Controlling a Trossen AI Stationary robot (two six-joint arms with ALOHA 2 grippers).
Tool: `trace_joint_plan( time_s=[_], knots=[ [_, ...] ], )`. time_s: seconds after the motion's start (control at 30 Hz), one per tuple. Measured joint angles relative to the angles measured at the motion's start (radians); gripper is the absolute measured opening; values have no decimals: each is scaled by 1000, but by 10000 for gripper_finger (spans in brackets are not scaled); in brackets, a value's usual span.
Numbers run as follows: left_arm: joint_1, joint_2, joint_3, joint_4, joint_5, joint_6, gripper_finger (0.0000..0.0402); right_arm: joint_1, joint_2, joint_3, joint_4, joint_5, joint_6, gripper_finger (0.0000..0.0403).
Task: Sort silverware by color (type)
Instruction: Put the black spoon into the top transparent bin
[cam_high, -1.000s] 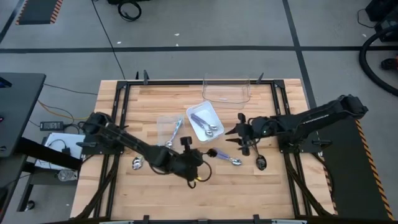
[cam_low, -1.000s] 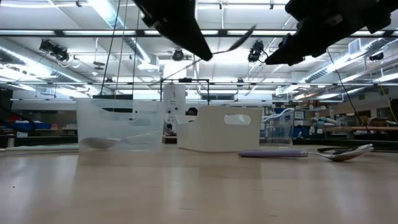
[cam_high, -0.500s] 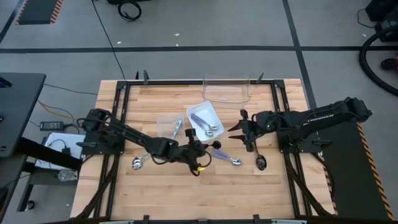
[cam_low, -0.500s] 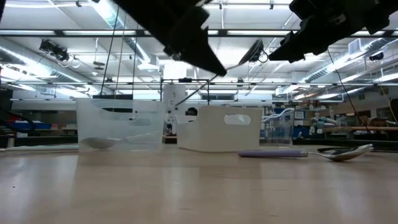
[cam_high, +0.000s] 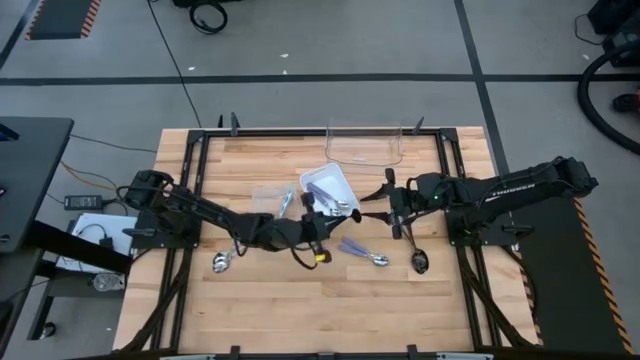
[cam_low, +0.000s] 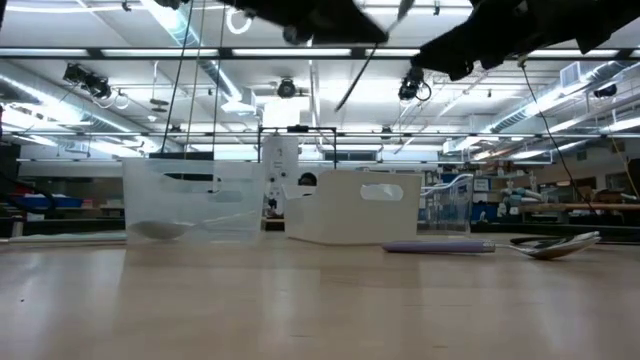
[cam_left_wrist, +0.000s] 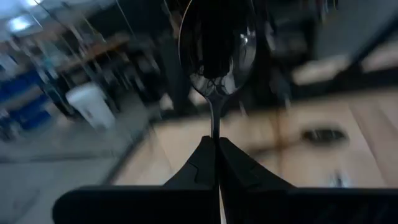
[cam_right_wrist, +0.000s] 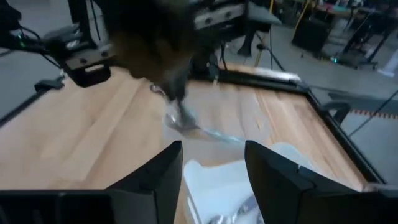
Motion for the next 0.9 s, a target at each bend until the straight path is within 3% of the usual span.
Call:
trace_joint_plan(
  time_s=[0.1, 0.4, 0.67, 0.9],
  knots=[
    [13, 0, 0, 115, 30, 88, 9, 0, 3, 0, 47, 0, -20, 185],
    [76, 44, 0, 302, 232, 79, 9, 0, 93, 0, 157, -73, -61, 185],
    [83, 46, 0, 308, 291, 100, 9, 0, 148, 1, 284, -79, -99, 185],
    [91, 46, 0, 313, 316, 112, 9, 0, 161, 1, 374, -155, -102, 160]
  ],
)
